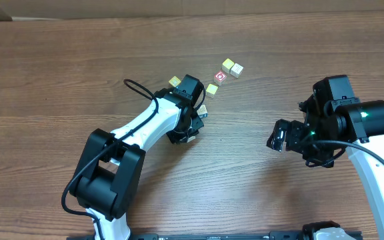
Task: Flip 5 blocks
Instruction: 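Grasp the white block printed '6' with the left gripper, then carry the '6' block toward the near table area and release it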
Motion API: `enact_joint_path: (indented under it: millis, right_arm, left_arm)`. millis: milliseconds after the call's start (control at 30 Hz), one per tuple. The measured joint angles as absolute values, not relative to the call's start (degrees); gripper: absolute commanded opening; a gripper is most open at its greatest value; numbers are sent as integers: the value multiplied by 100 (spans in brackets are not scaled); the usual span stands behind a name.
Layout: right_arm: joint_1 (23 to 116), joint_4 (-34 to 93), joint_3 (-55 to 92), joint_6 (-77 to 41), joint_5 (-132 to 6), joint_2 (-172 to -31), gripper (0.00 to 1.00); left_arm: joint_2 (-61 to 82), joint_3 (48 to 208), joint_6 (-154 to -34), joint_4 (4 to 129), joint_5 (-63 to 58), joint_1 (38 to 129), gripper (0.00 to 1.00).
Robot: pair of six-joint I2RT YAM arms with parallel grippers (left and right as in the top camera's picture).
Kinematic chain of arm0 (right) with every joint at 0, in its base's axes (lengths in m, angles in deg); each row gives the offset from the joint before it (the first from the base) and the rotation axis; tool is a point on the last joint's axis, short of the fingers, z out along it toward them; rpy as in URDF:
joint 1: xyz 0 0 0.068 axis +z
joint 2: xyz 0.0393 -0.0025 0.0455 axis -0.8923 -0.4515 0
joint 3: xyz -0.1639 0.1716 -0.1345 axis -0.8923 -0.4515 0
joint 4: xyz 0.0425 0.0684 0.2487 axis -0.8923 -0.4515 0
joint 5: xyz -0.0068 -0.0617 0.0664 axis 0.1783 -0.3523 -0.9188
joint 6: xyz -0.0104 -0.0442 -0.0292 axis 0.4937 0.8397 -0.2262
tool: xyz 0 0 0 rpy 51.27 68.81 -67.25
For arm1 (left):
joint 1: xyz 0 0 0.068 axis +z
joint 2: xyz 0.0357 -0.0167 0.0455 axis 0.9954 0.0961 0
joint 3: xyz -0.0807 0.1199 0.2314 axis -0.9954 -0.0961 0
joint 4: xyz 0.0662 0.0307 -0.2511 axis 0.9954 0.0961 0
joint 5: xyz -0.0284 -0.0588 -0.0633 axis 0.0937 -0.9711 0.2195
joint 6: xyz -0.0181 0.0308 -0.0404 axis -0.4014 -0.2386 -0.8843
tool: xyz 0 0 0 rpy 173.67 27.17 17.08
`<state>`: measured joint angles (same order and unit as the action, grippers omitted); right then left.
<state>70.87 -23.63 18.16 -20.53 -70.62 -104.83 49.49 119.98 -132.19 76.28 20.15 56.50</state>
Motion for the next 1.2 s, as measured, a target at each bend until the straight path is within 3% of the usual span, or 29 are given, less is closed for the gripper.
enact_joint_path:
  millis: [133,367,467,600,633,667,700,767,1200]
  right_arm:
    - [7087,-2365,1816,-2053,-7062,-10483,100]
    - [7087,-2290,1816,-2055,-7062,-10483,100]
    - [7087,-2253,1816,-2053,-7062,-10483,100]
    - [7087,-2236,1816,-2055,-7062,-10483,100]
    - [7087,-2225,1816,-2053,-7064,-10483,100]
    - [7087,-2207,1816,-2051,-7064,-10483,100]
    - [7087,-2190,1816,-2053,-7064,-10483,100]
    - [7087,-2151,1816,-2053,-7060,-10483,100]
    - [7087,-2253,1816,-2053,-7064,-10483,100]
  left_arm:
    - [4949,12020,-13167,7656,1978,5672,9]
    - [4888,12044,-12751,7927,1965,5683,37]
    - [4591,12044,-12528,8063,1969,5685,38]
    - [3999,12051,-12299,8452,2059,5681,31]
    - [3861,12053,-12255,8559,2092,5672,37]
    - [3771,12055,-12205,8642,2113,5670,53]
    - [3699,12057,-12155,8727,2133,5665,61]
    - [3666,12061,-12085,8808,2170,5632,66]
    - [4499,12061,-12021,8277,2054,5569,61]
